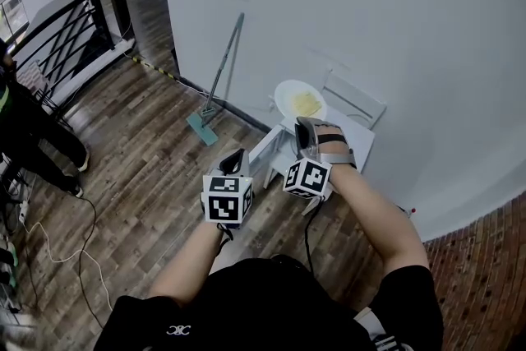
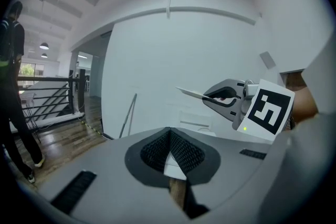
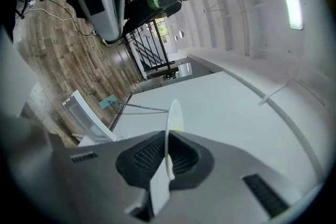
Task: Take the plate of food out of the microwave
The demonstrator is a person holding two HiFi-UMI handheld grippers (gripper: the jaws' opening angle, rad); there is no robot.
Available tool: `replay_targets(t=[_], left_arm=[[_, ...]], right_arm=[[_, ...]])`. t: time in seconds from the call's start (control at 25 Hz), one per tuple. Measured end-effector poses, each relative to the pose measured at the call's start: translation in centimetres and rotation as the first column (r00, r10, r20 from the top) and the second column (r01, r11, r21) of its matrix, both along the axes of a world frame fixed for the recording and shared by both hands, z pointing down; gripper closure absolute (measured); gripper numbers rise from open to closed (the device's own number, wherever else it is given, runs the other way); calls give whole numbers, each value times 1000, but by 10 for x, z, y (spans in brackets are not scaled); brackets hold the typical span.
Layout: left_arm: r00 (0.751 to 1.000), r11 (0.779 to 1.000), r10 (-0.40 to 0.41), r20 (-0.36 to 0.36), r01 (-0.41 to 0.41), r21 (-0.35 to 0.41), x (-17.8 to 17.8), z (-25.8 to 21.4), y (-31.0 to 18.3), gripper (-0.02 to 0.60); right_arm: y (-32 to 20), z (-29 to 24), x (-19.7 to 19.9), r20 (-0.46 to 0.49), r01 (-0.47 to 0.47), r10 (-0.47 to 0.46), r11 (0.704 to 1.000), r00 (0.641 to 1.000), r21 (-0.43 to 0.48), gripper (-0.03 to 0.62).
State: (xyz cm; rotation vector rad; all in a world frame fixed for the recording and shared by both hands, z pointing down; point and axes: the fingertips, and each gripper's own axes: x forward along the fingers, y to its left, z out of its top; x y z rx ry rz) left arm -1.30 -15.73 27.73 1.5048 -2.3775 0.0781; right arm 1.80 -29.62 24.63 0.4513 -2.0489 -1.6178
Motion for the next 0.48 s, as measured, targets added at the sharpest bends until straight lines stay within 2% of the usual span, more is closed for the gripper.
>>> replay_targets(t=[0.48], left_arm=[[1000,1000,17,-10,-17,-3,6,7,-13,589]], right_arm=[[-4,19,-5,-77,15,-15,1000,997,3,571]])
